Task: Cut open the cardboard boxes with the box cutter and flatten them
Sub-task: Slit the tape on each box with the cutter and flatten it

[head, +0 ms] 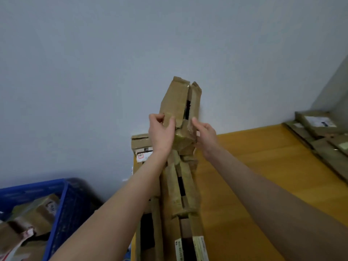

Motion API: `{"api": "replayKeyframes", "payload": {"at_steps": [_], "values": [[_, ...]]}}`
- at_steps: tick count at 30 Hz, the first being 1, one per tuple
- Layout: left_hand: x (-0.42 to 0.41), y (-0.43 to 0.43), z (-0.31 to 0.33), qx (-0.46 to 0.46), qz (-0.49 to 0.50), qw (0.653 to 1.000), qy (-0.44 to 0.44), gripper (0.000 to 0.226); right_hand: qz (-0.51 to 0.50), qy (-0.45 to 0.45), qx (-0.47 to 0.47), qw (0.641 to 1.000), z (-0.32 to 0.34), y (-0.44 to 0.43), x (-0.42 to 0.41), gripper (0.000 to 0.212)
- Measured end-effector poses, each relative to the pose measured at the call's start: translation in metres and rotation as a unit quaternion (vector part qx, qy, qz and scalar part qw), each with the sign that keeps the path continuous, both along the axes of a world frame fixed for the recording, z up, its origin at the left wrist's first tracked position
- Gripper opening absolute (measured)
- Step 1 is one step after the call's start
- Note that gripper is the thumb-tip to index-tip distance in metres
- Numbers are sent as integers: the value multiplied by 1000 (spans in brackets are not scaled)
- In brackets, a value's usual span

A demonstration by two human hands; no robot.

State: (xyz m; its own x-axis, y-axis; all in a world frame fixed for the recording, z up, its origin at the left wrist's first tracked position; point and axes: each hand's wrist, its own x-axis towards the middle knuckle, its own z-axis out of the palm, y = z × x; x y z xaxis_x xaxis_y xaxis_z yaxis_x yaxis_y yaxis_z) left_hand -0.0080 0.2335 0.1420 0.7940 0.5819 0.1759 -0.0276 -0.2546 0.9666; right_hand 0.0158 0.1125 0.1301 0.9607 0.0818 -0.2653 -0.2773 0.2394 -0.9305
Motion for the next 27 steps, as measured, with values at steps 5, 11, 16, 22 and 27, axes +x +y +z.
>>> {"api": "replayKeyframes", "payload": {"at_steps": [5, 11, 16, 22, 27], "values": [[7, -57, 5, 29, -130, 991, 20, 59, -58, 35, 3, 998, 4, -75, 1, 56], [5, -129, -23, 103, -228, 962, 111, 51, -29, 67, -15, 997, -32, -158, -13, 42], [-2, -173, -50, -161, -214, 942, 203, 63, 38, 47, -26, 998, -79, -223, -22, 40], [-15, -193, -72, -245, -234, 900, 275, 67, 62, 180, 2, 982, -96, -261, -25, 43], [-17, -199, -78, -162, -251, 913, 277, 47, 87, 148, -7, 985, -105, -262, -23, 59]]}}
